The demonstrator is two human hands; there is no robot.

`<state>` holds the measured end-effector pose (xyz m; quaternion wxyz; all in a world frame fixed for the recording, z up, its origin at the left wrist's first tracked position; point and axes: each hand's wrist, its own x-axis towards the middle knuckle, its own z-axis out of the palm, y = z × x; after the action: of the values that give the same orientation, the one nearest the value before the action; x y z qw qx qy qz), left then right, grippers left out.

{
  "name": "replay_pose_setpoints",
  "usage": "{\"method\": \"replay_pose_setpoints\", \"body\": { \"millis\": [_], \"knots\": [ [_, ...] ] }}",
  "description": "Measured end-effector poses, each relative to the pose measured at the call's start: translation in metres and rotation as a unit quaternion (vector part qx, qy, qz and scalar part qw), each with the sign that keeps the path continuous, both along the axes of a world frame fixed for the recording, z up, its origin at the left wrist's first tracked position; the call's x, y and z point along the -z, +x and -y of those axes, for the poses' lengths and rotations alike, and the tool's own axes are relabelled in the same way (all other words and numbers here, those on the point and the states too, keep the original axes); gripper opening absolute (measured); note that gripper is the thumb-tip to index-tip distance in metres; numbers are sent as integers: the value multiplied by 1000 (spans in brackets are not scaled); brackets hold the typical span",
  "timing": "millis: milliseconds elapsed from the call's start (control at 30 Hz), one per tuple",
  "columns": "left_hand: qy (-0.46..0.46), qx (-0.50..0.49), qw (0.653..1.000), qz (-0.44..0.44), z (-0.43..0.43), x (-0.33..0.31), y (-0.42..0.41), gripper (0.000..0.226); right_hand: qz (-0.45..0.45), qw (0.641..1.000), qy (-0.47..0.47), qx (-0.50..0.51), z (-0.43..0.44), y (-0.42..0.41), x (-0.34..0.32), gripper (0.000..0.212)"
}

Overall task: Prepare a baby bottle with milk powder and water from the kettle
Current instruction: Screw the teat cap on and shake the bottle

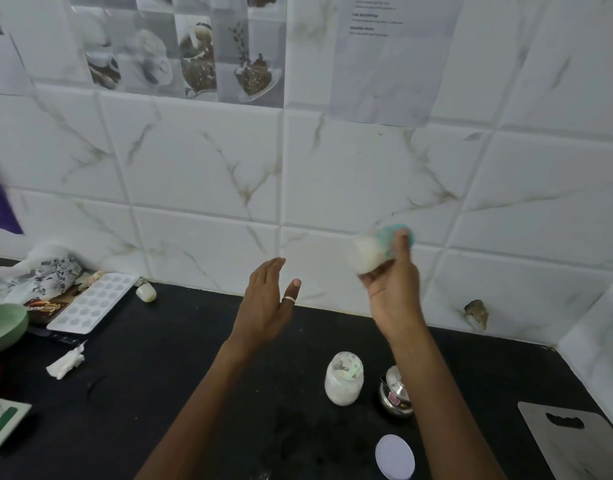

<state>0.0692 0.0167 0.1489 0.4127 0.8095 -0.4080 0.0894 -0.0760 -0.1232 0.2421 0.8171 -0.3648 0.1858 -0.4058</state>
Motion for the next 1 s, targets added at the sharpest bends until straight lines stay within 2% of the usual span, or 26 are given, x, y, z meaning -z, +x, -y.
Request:
{"method": "replay_pose_setpoints", "body": {
  "millis": [33, 100, 167, 200, 233, 267, 367, 433, 500, 600, 633, 667, 733, 800, 867, 967, 1000],
  "knots": [
    [0, -1, 1000, 0, -1, 1, 1, 58, 25, 999, 32, 28, 6, 1, -3, 37],
    [-2, -3, 1000, -1, -1, 2, 4, 58, 10, 999, 19, 28, 3, 4, -1, 44],
    [0, -2, 1000, -2, 1, 2, 5, 57, -95, 992, -78, -27, -13, 6, 8, 59],
    [3, 0, 1000, 0, 2, 1, 5, 57, -147, 977, -135, -70, -20, 6, 12, 65],
    [5, 3, 1000, 3, 3, 1, 4, 57, -176, 965, -172, -91, -22, 5, 14, 67],
    [4, 4, 1000, 6, 4, 1, 4, 56, -166, 966, -175, -89, -20, 4, 14, 64],
    [1, 0, 1000, 6, 3, 1, 4, 58, -58, 997, -45, -11, -2, 5, 1, 45],
    [0, -3, 1000, 4, 2, 2, 5, 59, -55, 998, -26, 34, 8, 8, -2, 44],
    [-3, -4, 1000, 1, 3, 2, 6, 60, -117, 988, -97, 1, 1, 9, 4, 44],
    [1, 0, 1000, 7, 6, 1, 6, 60, -262, 917, -268, -134, -14, 5, 22, 64],
    [1, 2, 1000, 10, 6, 1, 6, 59, -259, 915, -279, -135, -14, 4, 23, 63],
    [-1, 3, 1000, 11, 6, 1, 5, 59, -221, 938, -240, -117, -11, 4, 21, 57],
    [-2, 2, 1000, 12, 4, 2, 5, 58, -115, 989, -80, -50, 0, 3, 11, 40],
    [-4, -1, 1000, 9, 2, 3, 6, 59, -54, 998, 10, 32, 12, 4, 4, 37],
    [-6, -5, 1000, 3, 2, 4, 7, 58, -63, 998, -16, 22, 8, 5, 6, 44],
    [3, -3, 1000, 5, 6, 3, 6, 58, -185, 964, -163, -97, -11, 1, 15, 59],
    [4, -2, 1000, 6, 6, 2, 5, 58, -197, 957, -183, -110, -11, 0, 16, 60]
  ]
}}
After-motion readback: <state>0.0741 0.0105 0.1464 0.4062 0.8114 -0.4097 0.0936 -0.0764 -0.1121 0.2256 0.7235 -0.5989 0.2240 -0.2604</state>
